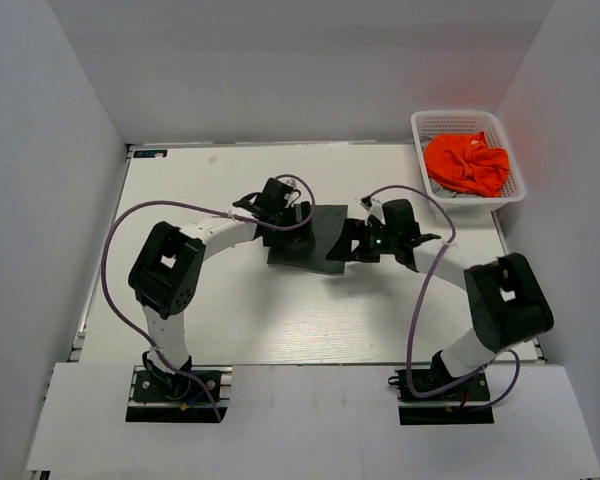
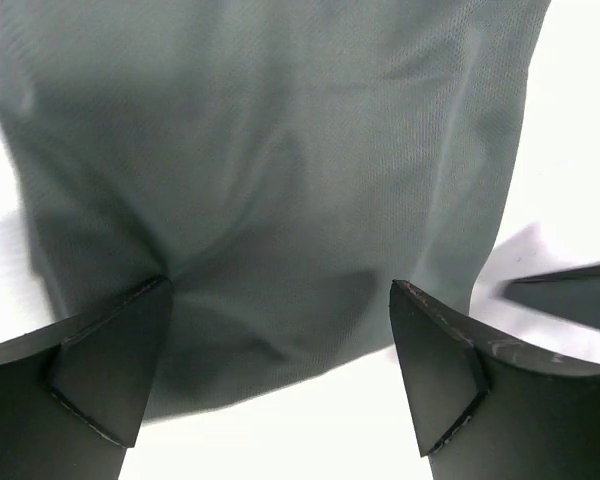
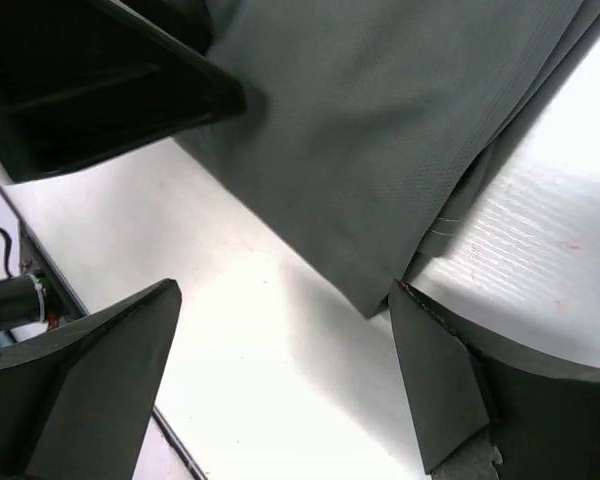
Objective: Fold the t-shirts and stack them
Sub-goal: Fold the long partially folded tshirt into a neat square, then put the neatly folded tshirt into the corner of the board with the left arm
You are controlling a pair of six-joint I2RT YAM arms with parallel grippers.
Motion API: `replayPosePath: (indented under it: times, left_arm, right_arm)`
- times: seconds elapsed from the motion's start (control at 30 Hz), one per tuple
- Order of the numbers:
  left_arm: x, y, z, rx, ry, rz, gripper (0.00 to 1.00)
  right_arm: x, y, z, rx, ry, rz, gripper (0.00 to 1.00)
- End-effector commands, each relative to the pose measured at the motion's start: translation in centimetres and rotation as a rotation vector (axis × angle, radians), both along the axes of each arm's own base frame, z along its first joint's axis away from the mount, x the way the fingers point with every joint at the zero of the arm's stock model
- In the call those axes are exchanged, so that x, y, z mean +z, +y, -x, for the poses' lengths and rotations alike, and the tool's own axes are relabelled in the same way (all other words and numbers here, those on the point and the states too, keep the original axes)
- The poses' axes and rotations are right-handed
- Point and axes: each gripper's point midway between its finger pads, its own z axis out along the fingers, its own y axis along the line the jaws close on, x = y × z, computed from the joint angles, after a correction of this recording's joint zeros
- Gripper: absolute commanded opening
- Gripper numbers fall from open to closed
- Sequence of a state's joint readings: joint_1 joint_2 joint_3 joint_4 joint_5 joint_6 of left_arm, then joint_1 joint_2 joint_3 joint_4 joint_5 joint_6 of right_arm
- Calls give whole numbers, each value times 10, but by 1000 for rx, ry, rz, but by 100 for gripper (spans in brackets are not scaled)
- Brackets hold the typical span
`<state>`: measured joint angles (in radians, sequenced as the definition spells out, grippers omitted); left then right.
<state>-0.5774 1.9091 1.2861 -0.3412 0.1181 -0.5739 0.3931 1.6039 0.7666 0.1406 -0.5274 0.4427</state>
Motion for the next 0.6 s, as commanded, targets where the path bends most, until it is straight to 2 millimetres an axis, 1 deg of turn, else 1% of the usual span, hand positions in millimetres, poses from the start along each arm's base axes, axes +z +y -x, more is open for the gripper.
replayPosePath:
  times: [0.0, 0.03, 0.07, 0.1, 0.13, 0.17, 0.2, 0.23, 0.27, 0.3, 0.33, 0.37, 0.4, 0.43, 0.47, 0.5, 0.53, 0.57]
  left_arm:
    - [52, 15, -5, 5, -109, -32, 100]
    - [64, 23, -8, 31, -142, -34, 100]
    - [64, 27, -6, 42, -150, -42, 100]
    - [65, 37, -8, 78, -159, -56, 100]
    - [70, 40, -7, 87, -173, -59, 100]
    - [64, 46, -4, 108, -154, -79, 100]
    - [62, 56, -8, 155, -165, -124, 100]
    - [59, 63, -6, 180, -155, -152, 100]
    - [59, 66, -8, 193, -164, -166, 100]
    - [59, 70, -13, 212, -177, -186, 100]
    - [56, 70, -16, 219, -181, -194, 100]
    - [57, 73, -23, 224, -194, -206, 100]
    - [44, 73, -25, 207, -164, -240, 100]
    - [49, 68, -33, 207, -168, -237, 100]
    - [42, 71, -33, 201, -145, -276, 100]
    - [37, 72, -35, 204, -135, -293, 100]
    - [22, 71, -36, 199, -110, -312, 100]
    - [13, 75, -37, 207, -102, -340, 100]
  right_arm:
    - [35, -12, -10, -11, -142, 65, 90]
    - [49, -15, -9, -21, -180, 63, 90]
    - [50, -18, -7, -24, -187, 67, 90]
    - [57, -20, -6, -34, -207, 66, 90]
    - [60, -22, -1, -37, -218, 64, 90]
    - [57, -25, 2, -41, -213, 67, 90]
    - [62, -28, 3, -51, -234, 70, 90]
    - [62, -30, 9, -53, -219, 78, 90]
    - [67, -32, 10, -61, -234, 75, 90]
    - [64, -35, 13, -67, -231, 84, 90]
    - [64, -35, 14, -70, -227, 86, 90]
    - [67, -39, 13, -82, -249, 99, 90]
    - [68, -41, 12, -88, -261, 107, 90]
    - [64, -44, 14, -93, -244, 126, 90]
    - [66, -47, 12, -101, -252, 137, 90]
    - [62, -50, 12, -110, -250, 157, 90]
    - [61, -52, 13, -116, -245, 161, 90]
    - [61, -52, 14, -115, -247, 159, 90]
